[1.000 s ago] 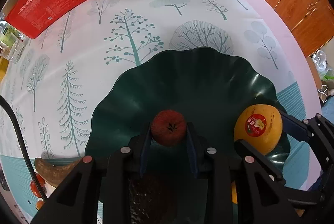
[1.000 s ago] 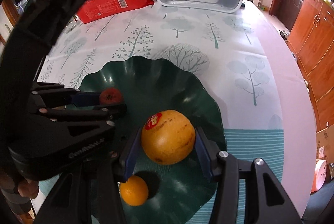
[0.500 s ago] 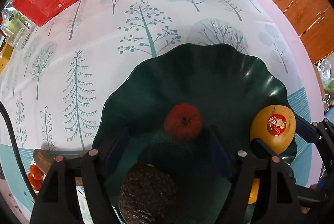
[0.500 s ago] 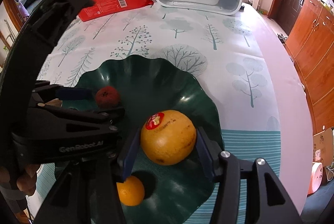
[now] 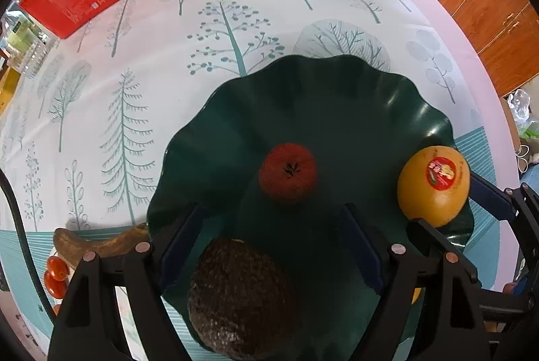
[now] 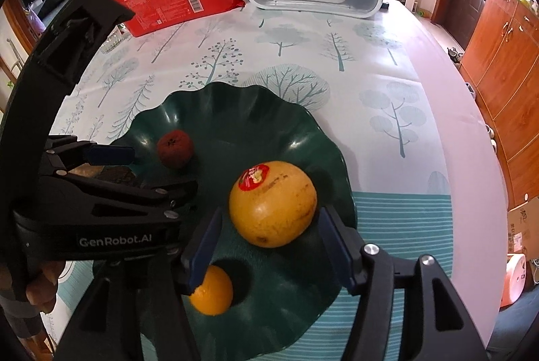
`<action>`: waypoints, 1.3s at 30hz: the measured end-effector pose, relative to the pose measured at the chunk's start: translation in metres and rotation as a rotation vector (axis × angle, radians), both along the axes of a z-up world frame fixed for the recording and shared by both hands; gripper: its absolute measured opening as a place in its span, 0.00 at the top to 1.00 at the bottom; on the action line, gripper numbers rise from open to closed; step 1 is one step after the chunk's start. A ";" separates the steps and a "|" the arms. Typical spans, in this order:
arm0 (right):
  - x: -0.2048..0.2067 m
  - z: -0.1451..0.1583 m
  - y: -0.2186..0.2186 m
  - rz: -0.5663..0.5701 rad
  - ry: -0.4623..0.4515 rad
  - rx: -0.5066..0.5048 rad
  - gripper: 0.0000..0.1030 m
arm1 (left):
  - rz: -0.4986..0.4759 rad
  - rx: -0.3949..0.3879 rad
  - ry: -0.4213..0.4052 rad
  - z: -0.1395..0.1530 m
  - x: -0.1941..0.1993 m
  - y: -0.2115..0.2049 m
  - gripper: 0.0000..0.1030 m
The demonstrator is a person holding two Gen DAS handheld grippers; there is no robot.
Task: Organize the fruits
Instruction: 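Lower and release the apple with the left tool while the right tool releases the grapefruit, then withdraw both tools from the green plate back toward the fruit plate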
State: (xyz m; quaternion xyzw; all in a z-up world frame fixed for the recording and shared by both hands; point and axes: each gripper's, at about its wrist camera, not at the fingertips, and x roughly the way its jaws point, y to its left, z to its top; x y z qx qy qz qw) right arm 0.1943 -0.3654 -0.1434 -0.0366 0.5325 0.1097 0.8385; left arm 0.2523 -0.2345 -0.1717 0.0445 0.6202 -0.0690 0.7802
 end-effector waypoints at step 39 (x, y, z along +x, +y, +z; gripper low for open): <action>-0.088 0.126 0.076 0.040 -0.200 0.039 0.40 | 0.059 -0.022 -0.293 0.149 -0.095 0.106 0.03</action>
